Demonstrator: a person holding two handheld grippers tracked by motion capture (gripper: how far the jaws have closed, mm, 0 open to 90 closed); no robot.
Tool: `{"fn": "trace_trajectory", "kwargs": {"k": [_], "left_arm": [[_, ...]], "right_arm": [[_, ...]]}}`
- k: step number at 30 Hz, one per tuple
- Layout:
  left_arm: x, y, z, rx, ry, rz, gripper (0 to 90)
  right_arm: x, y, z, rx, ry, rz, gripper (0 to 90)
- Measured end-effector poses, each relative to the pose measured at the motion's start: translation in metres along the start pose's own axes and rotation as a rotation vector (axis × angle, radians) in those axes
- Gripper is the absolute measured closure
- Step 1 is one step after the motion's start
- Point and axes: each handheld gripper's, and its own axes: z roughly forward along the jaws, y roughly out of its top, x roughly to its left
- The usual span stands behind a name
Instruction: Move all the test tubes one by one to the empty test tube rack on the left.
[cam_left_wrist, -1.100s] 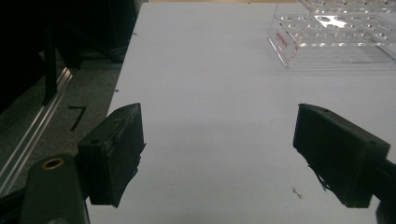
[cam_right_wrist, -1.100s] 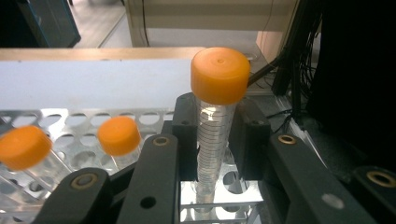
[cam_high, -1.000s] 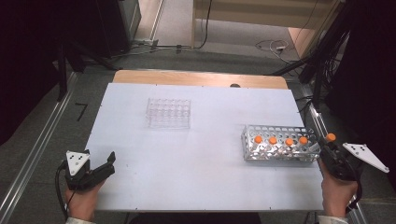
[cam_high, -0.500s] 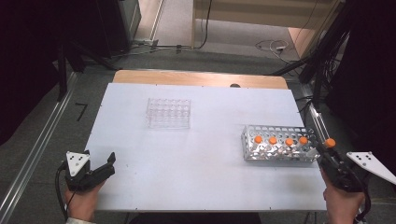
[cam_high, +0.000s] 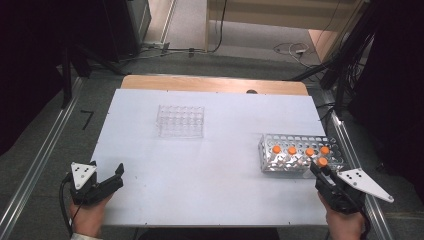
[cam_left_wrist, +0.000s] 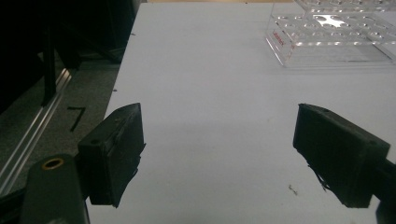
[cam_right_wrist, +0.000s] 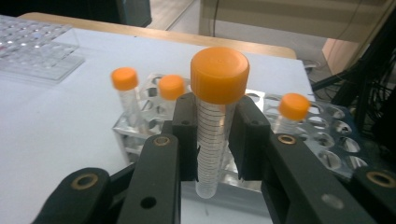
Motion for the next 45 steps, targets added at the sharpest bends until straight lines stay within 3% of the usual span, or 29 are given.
{"fn": "trace_trajectory", "kwargs": {"k": [11,26,45], "left_arm": [[-0.003,0.001,0.000,-0.003,-0.005,0.002,16.3],[-0.013,0.003,0.001,-0.005,-0.030,0.010,16.3],[-0.036,0.008,0.003,0.001,-0.120,0.009,16.7]], "right_arm": [[0.029,-0.003,0.003,0.016,0.084,-0.043,71.3],[0.055,-0.006,0.015,0.034,0.172,-0.064,71.4],[0.089,-0.001,0.037,0.042,0.271,-0.122,71.3]]}}
